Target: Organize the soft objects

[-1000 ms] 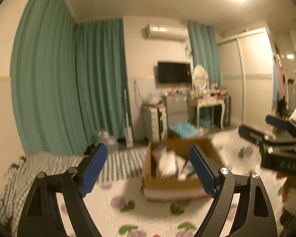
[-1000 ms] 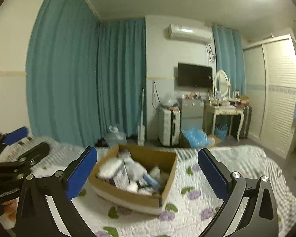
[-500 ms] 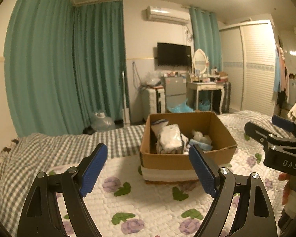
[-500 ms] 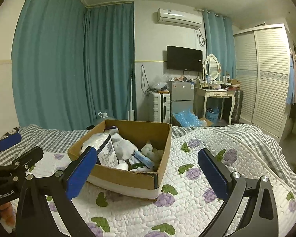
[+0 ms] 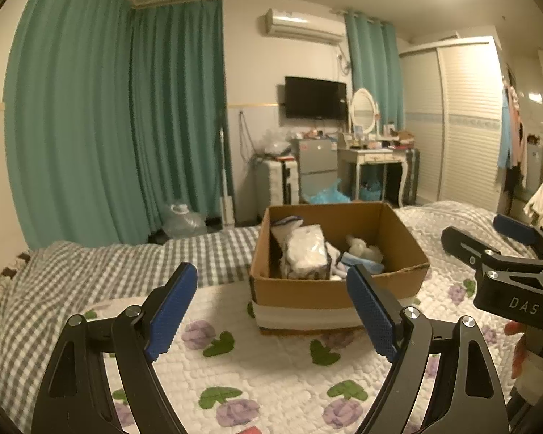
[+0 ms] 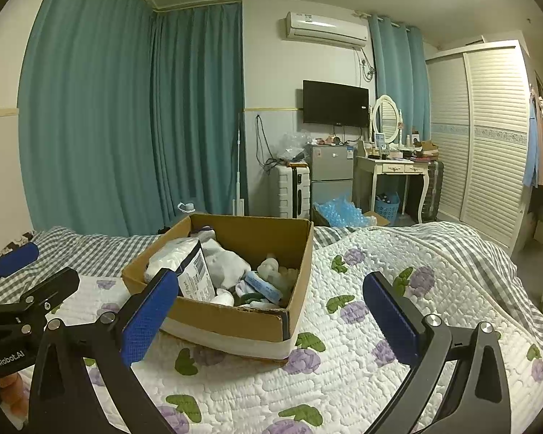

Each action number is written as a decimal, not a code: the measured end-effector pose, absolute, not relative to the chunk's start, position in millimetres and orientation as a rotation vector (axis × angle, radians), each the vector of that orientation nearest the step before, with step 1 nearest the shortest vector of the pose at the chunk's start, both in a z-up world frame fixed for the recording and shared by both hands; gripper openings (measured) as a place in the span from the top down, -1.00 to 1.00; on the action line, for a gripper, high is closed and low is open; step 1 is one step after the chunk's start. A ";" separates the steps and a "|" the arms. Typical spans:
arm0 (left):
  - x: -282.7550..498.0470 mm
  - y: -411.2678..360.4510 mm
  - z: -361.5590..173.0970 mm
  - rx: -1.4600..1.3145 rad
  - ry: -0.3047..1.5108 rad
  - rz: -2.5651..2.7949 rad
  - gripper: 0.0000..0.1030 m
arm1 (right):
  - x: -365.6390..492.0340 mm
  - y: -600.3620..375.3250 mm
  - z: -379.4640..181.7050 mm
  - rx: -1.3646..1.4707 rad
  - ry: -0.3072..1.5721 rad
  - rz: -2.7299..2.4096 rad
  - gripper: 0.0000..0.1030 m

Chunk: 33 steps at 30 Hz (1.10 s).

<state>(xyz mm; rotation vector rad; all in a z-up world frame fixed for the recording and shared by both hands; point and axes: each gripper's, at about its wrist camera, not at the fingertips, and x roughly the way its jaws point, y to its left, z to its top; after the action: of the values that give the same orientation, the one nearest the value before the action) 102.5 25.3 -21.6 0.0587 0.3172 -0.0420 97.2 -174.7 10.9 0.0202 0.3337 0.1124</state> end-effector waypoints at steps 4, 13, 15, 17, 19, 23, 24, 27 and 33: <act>102.6 26.0 -21.6 0.055 0.316 -0.045 -0.67 | 97.7 -173.4 10.0 0.019 0.337 0.112 -0.99; 101.3 26.6 -20.4 0.052 0.315 -0.048 -0.67 | 96.4 -171.8 9.0 0.014 0.335 0.111 -0.99; 101.0 27.8 -19.5 0.045 0.316 -0.054 -0.67 | 96.2 -171.7 8.9 0.013 0.335 0.112 -0.99; 100.0 27.8 -18.6 0.044 0.313 -0.054 -0.67 | 96.1 -171.0 8.8 0.013 0.332 0.110 -0.99; 99.9 27.9 -17.8 0.046 0.311 -0.052 -0.67 | 96.1 -170.5 8.6 0.010 0.332 0.112 -0.99; 99.6 27.2 -17.4 0.047 0.311 -0.052 -0.67 | 96.4 -168.8 7.9 0.005 0.330 0.114 -0.99; 99.7 27.1 -17.5 0.048 0.310 -0.052 -0.67 | 96.5 -168.5 7.6 0.005 0.330 0.114 -0.99; 99.3 27.3 -16.5 0.048 0.306 -0.053 -0.67 | 96.4 -168.0 7.2 0.002 0.330 0.114 -0.99; 101.4 30.2 -17.4 0.049 0.305 -0.054 -0.67 | 96.7 -167.4 6.0 0.002 0.332 0.115 -0.99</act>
<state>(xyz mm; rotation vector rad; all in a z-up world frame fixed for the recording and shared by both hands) 101.4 30.2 -17.4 0.0487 0.3052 -0.0539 96.7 -167.4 6.0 0.0023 0.3325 0.1148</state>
